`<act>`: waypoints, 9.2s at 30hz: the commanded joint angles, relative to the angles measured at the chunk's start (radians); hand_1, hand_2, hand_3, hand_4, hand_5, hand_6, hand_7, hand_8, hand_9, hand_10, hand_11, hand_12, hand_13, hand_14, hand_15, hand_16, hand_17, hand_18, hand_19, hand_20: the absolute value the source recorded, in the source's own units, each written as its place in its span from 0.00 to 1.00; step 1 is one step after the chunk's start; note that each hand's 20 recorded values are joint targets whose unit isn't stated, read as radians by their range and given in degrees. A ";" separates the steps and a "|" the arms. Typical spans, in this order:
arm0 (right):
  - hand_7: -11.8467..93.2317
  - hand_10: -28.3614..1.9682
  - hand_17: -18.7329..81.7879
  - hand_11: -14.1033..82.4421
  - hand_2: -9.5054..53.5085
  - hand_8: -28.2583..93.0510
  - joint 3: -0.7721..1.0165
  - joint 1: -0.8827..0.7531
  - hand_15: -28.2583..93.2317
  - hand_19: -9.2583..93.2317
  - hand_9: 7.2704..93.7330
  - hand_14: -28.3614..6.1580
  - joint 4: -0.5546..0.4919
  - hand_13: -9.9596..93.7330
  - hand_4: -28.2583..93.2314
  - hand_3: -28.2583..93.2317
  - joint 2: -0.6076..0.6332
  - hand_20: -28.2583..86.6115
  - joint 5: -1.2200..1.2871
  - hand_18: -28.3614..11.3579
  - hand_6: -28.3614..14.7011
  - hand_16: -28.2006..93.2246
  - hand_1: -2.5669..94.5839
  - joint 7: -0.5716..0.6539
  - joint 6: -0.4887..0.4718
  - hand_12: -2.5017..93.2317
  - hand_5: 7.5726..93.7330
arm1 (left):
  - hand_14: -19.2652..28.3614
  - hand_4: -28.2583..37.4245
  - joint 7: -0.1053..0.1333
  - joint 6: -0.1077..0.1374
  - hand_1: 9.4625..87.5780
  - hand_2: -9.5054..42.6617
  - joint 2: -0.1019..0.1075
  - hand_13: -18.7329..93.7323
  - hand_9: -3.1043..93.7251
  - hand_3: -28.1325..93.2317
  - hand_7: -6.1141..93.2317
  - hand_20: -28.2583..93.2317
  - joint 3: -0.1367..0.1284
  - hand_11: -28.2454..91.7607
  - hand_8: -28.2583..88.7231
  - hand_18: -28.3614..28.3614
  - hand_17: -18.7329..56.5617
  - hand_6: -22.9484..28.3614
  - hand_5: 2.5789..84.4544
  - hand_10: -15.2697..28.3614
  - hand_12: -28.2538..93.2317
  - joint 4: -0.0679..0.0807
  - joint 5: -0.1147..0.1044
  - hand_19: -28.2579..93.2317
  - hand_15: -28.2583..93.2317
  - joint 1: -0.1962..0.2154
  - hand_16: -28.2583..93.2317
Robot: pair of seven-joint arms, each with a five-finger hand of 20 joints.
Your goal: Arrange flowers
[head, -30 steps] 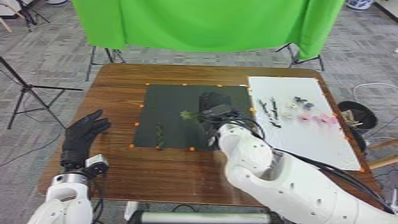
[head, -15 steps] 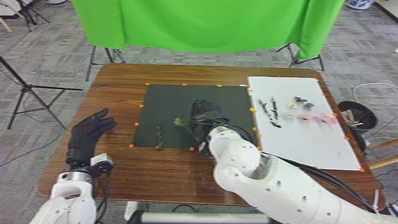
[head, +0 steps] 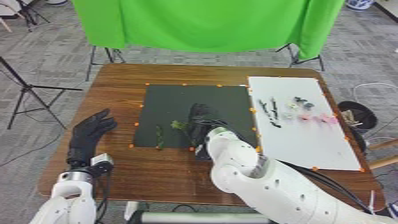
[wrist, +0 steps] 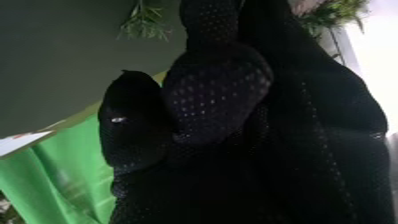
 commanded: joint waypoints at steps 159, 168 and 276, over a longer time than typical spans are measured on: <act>0.40 0.56 0.93 0.34 0.00 0.34 0.264 -0.121 0.70 0.94 1.00 0.82 0.019 1.00 0.20 0.75 0.351 0.57 0.178 0.62 0.54 0.40 0.67 0.028 0.083 0.39 0.81 | 0.76 0.00 -0.029 -0.019 0.18 0.13 -0.006 0.56 0.57 0.84 0.18 0.36 -0.001 0.40 0.17 0.70 0.38 0.53 0.59 0.69 0.30 0.001 -0.004 0.29 0.42 0.013 0.19; 0.41 0.56 0.94 0.35 0.00 0.34 0.268 -0.106 0.70 0.93 1.00 0.82 -0.024 1.00 0.22 0.75 0.375 0.59 0.161 0.63 0.54 0.40 0.66 -0.018 0.117 0.41 0.81 | 0.76 0.00 -0.030 -0.018 0.19 0.13 -0.002 0.57 0.57 0.83 0.18 0.36 -0.002 0.40 0.17 0.70 0.38 0.53 0.59 0.69 0.30 -0.002 -0.003 0.29 0.42 0.016 0.19; 0.41 0.53 0.99 0.50 0.00 0.36 0.121 -0.072 0.73 0.89 1.00 0.80 -0.071 1.00 0.22 0.72 0.180 0.57 0.446 0.66 0.44 0.35 0.67 0.011 0.443 0.24 0.81 | 0.77 0.00 -0.042 -0.012 0.19 0.13 0.005 0.56 0.57 0.83 0.18 0.36 0.003 0.40 0.17 0.71 0.38 0.53 0.59 0.69 0.30 -0.009 -0.005 0.30 0.43 0.022 0.19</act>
